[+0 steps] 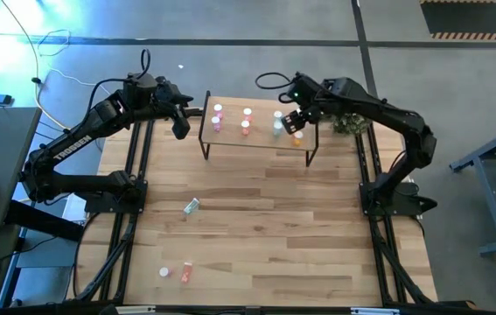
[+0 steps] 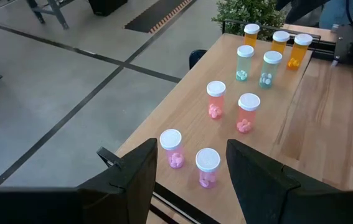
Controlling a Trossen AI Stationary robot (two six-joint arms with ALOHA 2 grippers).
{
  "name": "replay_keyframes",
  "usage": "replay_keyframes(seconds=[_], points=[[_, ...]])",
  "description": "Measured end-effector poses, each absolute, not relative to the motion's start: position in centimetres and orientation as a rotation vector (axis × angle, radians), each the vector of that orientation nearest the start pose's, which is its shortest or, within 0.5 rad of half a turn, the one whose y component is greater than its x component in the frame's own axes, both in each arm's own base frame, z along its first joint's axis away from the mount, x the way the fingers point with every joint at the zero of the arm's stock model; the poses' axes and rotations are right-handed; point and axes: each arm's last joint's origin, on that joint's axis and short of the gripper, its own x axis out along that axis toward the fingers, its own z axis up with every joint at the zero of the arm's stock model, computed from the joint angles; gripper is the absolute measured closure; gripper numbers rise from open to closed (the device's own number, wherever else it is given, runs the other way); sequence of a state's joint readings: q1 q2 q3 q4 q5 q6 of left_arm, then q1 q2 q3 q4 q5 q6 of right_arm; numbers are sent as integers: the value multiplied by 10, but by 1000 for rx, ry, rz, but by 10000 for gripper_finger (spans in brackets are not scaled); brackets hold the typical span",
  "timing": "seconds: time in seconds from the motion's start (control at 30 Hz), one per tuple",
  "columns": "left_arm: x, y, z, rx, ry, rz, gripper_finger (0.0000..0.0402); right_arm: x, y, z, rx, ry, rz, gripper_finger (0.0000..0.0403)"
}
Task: Pick and place medicine bottles onto shelf by color
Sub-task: Adjust the orange pill bottle on the shelf
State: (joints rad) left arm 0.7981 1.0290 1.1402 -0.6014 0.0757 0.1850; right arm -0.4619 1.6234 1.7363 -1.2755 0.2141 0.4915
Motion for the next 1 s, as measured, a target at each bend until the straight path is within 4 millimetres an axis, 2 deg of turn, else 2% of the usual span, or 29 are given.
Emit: replay_keyframes(seconds=[0.27,0.73,1.0], points=[[145,146,371,-39,516,662,218,273,-145,366,562,1033,-802,190],[145,146,371,-39,516,662,218,289,-153,339,578,1150,-818,190],[145,146,371,-37,517,662,218,289,-153,337,585,1167,-848,190]])
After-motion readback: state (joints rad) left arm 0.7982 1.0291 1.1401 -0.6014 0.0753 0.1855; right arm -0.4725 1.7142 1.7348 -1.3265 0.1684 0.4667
